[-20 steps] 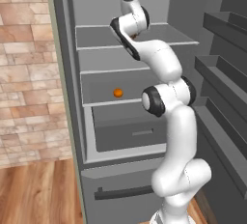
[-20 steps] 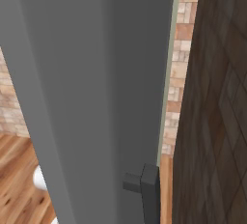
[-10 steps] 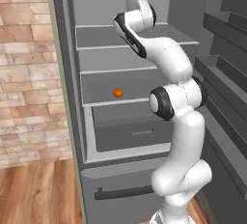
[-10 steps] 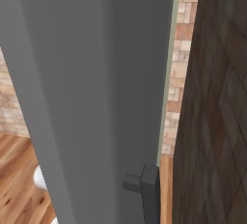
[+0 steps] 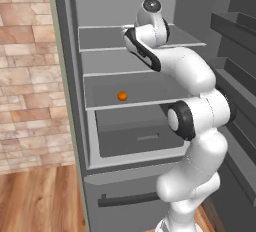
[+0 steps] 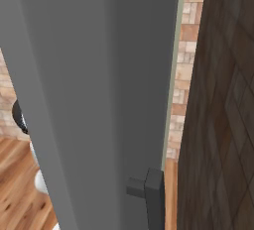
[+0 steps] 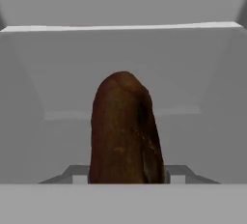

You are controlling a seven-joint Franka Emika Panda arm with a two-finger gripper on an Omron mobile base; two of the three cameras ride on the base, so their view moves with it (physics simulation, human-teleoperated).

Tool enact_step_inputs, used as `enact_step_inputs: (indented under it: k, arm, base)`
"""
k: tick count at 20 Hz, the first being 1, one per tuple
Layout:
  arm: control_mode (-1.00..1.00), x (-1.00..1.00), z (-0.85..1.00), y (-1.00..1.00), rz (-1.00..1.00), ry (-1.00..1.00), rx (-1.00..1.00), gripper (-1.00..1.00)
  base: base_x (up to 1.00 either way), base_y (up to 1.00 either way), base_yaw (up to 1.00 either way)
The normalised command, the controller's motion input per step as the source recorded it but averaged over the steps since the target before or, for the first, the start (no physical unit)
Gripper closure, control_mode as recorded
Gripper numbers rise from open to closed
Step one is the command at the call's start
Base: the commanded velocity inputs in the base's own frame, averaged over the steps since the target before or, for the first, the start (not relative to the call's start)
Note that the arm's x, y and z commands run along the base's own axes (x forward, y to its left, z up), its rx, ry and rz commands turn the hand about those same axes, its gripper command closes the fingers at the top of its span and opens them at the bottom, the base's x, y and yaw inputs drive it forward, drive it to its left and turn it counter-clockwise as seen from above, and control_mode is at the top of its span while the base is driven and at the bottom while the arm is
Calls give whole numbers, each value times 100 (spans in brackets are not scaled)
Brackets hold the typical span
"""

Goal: Place the cold items (sweet potato and tangerine) from the fridge in one tupperware on the dining counter. Place the warm items (kebab skewer and hot dog) in the stove area in another tupperware.

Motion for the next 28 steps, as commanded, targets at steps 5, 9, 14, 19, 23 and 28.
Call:
enact_step_inputs:
  k: [5, 9, 14, 19, 23, 28]
  arm:
    - [-100, -59, 50, 2, 0, -3, 0, 100]
    - [-100, -73, 22, 15, -3, 2, 0, 100]
    - [-100, -98, 6, 0, -10, 12, 0, 100]
    - [-100, -100, 0, 0, -14, 12, 0, 100]
    - [-100, -100, 0, 0, -9, 8, 2, 100]
    - [-100, -100, -3, 0, -4, 9, 0, 100]
  base:
    - [0, 0, 0]
    - [0, 0, 0]
    - [0, 0, 0]
    - [0, 0, 0]
    - [0, 0, 0]
    - [0, 0, 0]
